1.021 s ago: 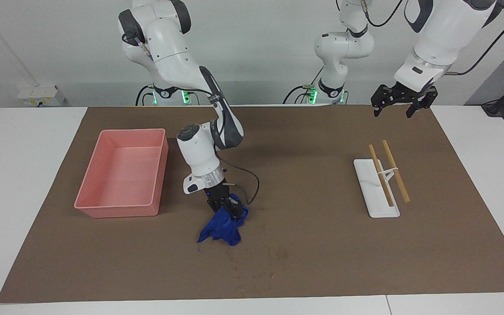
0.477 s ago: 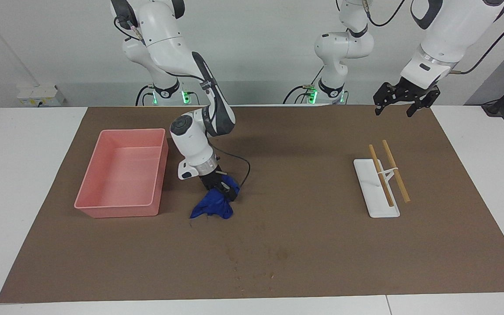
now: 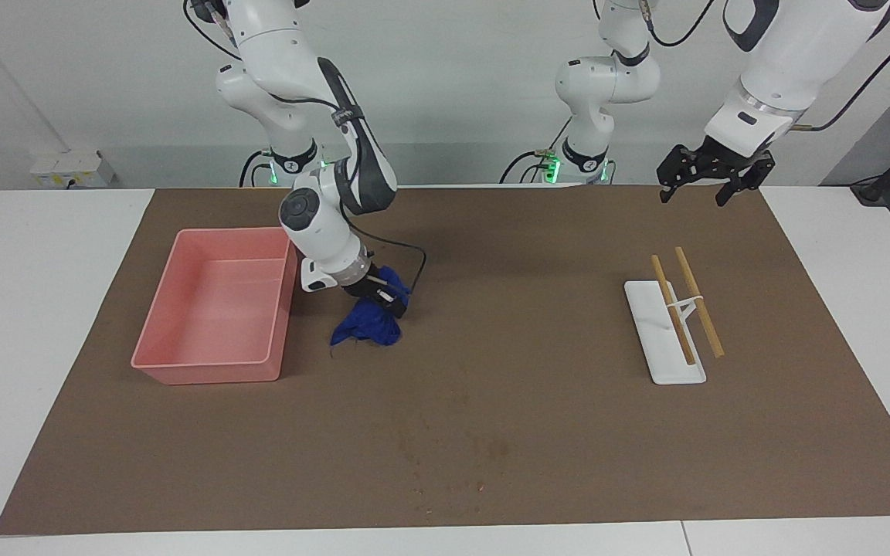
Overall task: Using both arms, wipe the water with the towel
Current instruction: 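Carry the blue cloth over the pink bin with the right gripper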
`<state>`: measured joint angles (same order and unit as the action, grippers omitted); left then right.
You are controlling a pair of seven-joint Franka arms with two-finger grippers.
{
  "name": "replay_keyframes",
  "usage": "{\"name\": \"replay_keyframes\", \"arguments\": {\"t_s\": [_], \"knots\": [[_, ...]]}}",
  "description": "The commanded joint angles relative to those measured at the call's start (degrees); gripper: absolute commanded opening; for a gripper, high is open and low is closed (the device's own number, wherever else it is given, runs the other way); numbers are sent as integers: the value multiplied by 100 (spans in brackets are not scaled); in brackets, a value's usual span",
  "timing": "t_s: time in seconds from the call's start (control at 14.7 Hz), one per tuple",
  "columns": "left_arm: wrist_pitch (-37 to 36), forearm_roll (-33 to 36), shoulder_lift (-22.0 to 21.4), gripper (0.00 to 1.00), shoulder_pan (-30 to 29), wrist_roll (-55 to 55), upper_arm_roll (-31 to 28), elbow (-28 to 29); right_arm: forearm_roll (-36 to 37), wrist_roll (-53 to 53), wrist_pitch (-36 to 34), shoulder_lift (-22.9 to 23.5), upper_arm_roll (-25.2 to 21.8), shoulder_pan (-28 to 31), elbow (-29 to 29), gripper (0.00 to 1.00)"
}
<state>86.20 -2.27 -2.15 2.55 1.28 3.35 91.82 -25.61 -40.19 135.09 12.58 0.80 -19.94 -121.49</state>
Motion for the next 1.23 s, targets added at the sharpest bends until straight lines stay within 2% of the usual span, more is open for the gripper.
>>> {"name": "replay_keyframes", "arguments": {"t_s": [0.0,0.34,0.54,0.82,1.16], "knots": [[-86,-72,-75,100,-35,39,-18,29,30,-120,-499,-659,17,227,-129,0],[-86,-72,-75,100,-44,39,-18,29,127,-59,-1545,-1608,-1,850,-112,0],[-86,-72,-75,100,-44,39,-18,29,397,203,-1976,-1917,8,1404,-7,0],[-86,-72,-67,100,-44,39,-18,29,942,1397,-2039,-1909,17,2133,-41,0],[-86,-72,-66,100,-44,39,-27,29,1120,2778,-1652,-1426,34,2855,-286,0]]}}
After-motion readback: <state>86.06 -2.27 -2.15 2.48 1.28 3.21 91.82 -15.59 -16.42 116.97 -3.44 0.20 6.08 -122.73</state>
